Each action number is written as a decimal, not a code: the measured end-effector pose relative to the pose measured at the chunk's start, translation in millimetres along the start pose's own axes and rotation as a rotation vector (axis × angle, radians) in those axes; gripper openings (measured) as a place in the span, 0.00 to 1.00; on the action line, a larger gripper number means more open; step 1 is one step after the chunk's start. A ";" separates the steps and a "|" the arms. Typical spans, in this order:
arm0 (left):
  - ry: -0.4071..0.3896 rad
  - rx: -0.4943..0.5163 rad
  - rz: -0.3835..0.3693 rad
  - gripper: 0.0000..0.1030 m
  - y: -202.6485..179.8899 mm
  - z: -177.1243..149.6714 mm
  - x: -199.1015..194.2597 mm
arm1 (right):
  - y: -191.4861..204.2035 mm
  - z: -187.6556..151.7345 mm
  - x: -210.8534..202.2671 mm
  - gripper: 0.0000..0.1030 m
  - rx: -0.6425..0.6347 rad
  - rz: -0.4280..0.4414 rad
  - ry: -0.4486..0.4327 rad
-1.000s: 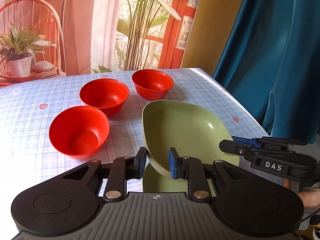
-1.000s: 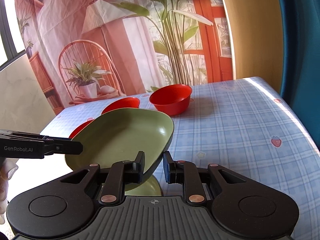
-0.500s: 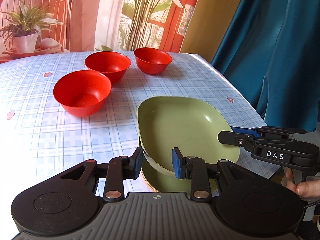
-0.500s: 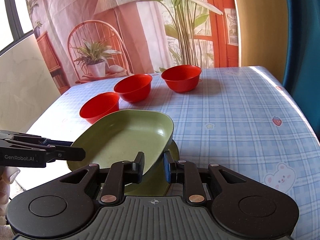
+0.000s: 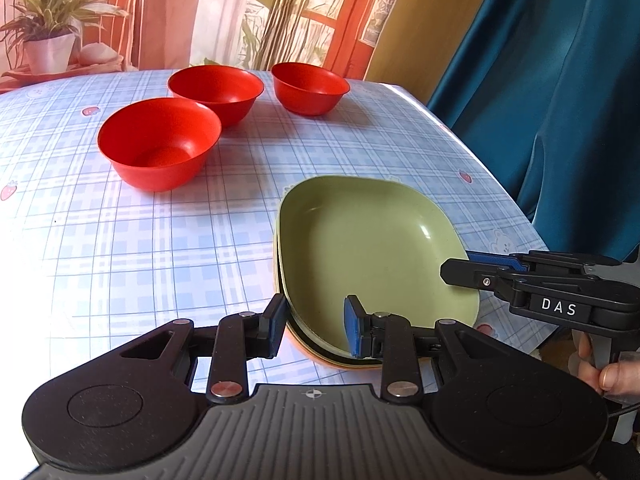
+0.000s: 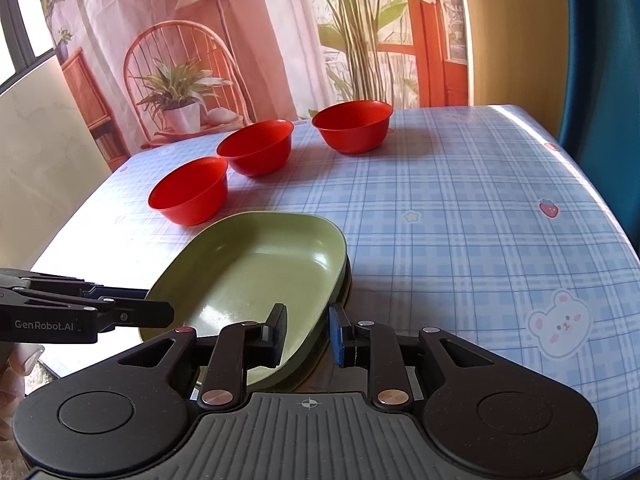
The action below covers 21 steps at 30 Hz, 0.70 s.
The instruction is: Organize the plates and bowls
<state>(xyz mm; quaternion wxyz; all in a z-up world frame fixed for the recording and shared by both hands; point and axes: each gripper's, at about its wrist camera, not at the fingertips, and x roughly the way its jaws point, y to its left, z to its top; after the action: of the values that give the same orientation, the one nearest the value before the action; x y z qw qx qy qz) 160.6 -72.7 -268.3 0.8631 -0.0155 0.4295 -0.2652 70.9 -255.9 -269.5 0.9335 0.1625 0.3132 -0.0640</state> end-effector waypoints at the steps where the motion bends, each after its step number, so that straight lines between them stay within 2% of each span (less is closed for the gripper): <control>1: 0.000 -0.003 0.002 0.31 0.4 -0.3 0.6 | -0.7 -0.5 0.7 0.21 0.002 0.003 0.003; 10: -0.023 0.000 0.012 0.31 -2.1 -0.6 -2.4 | -3.7 -1.1 1.9 0.22 0.007 0.001 0.001; 21: -0.027 -0.043 0.017 0.32 3.3 -4.6 -2.9 | -9.9 -2.5 1.3 0.24 0.024 -0.011 -0.008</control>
<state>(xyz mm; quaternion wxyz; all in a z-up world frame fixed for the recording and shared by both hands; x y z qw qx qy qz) 157.2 -67.5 -269.9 0.8706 -0.0340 0.4234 -0.2482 68.3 -264.4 -274.7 0.9323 0.1718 0.3097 -0.0735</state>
